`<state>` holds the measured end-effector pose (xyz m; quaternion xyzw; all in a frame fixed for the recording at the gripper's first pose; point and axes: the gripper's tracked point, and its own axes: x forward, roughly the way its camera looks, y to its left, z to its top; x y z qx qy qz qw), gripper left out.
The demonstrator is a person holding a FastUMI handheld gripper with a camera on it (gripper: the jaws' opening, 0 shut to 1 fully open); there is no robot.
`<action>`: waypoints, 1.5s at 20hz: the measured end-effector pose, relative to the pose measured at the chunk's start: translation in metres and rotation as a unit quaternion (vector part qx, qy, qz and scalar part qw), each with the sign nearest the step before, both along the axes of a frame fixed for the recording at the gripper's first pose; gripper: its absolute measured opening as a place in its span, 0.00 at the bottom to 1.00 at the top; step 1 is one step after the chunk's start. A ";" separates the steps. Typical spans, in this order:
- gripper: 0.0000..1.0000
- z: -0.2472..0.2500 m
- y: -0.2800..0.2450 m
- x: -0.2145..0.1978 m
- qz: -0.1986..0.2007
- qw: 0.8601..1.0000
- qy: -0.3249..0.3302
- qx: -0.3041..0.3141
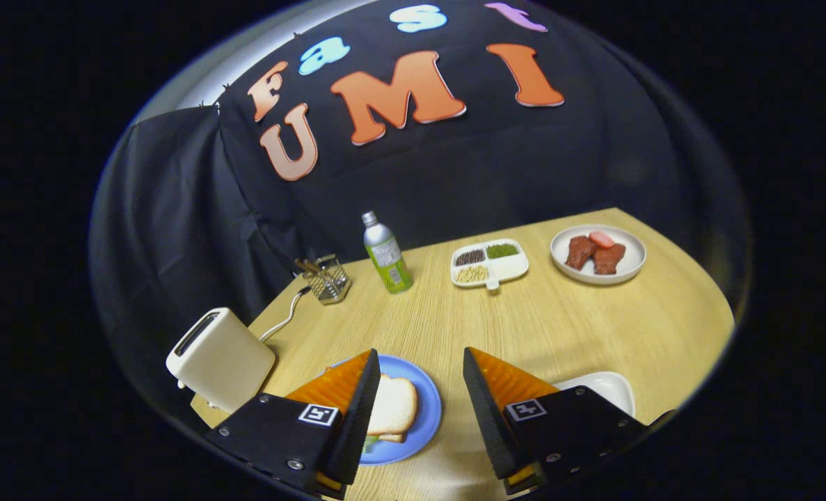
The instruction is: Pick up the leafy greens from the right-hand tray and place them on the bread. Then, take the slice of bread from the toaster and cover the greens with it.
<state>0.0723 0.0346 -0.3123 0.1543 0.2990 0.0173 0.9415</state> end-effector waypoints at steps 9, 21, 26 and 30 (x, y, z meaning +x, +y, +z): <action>0.88 0.149 -0.052 -0.027 -0.043 0.975 -0.203 -0.081; 0.93 0.230 -0.072 -0.076 -0.093 0.941 -0.295 -0.141; 0.93 0.239 -0.066 -0.080 -0.089 0.937 -0.307 -0.142; 0.93 0.244 -0.059 -0.079 -0.085 0.936 -0.316 -0.128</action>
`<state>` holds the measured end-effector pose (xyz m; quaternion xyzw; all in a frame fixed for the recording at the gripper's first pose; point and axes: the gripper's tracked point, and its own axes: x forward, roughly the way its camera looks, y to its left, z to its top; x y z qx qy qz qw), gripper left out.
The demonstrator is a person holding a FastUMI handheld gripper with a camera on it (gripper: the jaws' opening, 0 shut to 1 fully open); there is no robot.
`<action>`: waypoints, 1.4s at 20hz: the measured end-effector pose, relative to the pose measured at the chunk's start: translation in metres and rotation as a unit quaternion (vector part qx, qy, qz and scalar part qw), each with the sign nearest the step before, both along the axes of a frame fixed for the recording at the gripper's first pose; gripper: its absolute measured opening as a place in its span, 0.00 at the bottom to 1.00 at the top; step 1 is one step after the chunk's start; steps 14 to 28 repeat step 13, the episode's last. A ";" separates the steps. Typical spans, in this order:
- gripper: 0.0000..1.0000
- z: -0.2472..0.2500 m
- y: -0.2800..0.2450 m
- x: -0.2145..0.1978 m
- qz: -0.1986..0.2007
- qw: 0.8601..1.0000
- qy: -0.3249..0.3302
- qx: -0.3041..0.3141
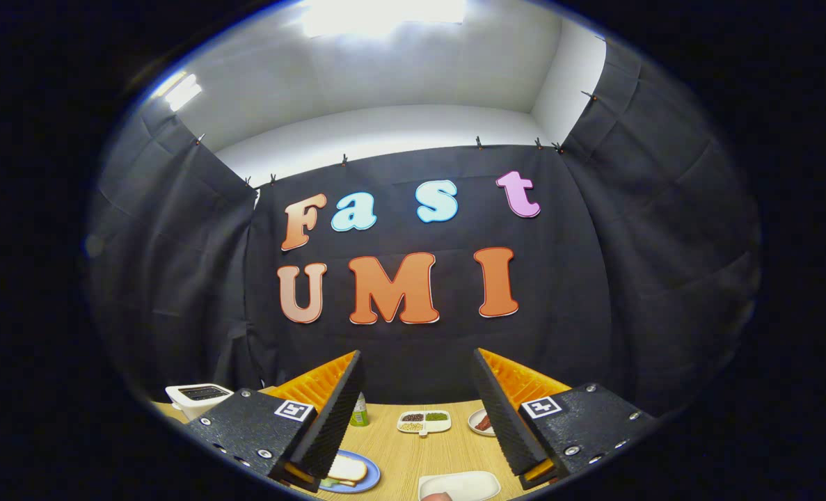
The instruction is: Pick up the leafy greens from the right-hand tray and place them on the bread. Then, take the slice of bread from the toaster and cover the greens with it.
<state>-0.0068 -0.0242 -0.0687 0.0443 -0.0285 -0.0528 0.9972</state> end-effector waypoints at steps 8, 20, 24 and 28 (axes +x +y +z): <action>0.93 0.000 0.010 0.007 0.000 1.000 0.005 -0.025; 0.94 -0.003 0.018 0.008 0.003 0.999 0.009 -0.031; 0.94 -0.003 0.018 0.008 0.003 0.999 0.009 -0.031; 0.94 -0.003 0.018 0.008 0.003 0.999 0.009 -0.031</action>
